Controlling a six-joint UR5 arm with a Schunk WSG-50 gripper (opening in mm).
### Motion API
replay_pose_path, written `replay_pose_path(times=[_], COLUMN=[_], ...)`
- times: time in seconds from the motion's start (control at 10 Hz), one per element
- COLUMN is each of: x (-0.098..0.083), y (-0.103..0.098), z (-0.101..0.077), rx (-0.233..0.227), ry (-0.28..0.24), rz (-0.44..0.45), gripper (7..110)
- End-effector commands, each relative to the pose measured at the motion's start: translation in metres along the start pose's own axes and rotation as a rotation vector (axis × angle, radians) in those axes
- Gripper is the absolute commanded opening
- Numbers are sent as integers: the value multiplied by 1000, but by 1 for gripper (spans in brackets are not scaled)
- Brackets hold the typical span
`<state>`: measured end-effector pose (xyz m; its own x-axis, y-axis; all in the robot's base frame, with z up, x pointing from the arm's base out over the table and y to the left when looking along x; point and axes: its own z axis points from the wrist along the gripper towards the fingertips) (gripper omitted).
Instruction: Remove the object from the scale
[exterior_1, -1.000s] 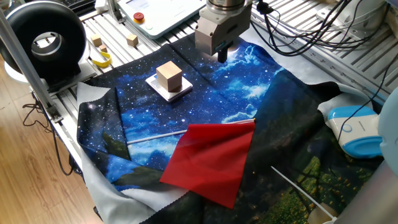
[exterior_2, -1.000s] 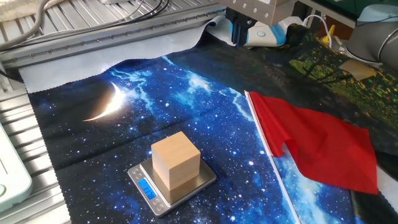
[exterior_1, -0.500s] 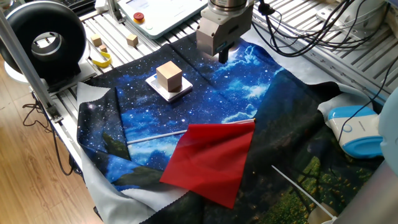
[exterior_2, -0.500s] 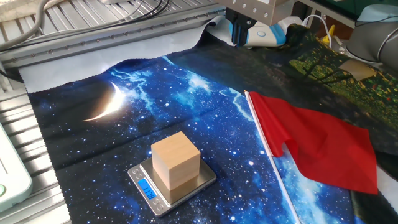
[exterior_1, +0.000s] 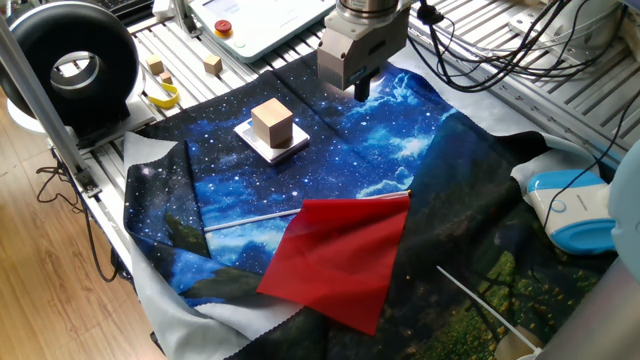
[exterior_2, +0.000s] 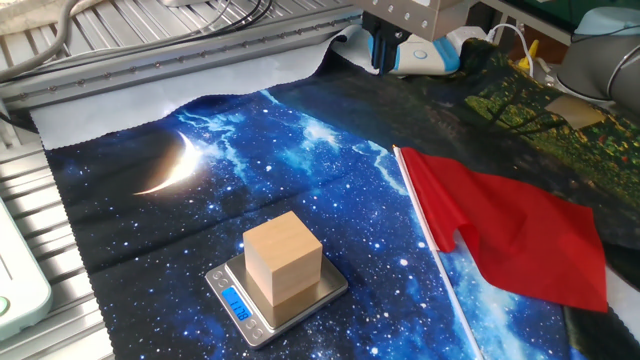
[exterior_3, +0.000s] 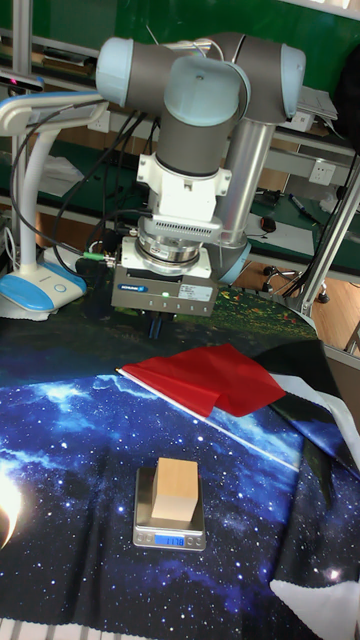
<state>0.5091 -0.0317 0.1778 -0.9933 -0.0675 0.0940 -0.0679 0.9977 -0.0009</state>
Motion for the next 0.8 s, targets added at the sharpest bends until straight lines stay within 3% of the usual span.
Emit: replay_pose_path(times=[0.0, 0.4, 0.5, 0.7], x=[2, 7, 3, -18], y=[2, 18, 18, 14], z=[-1, -2, -2, -2], rx=[-12, -74, -75, -59], ry=[8, 26, 13, -72], rz=[34, -8, -8, -1], gripper=[7, 7, 7, 7])
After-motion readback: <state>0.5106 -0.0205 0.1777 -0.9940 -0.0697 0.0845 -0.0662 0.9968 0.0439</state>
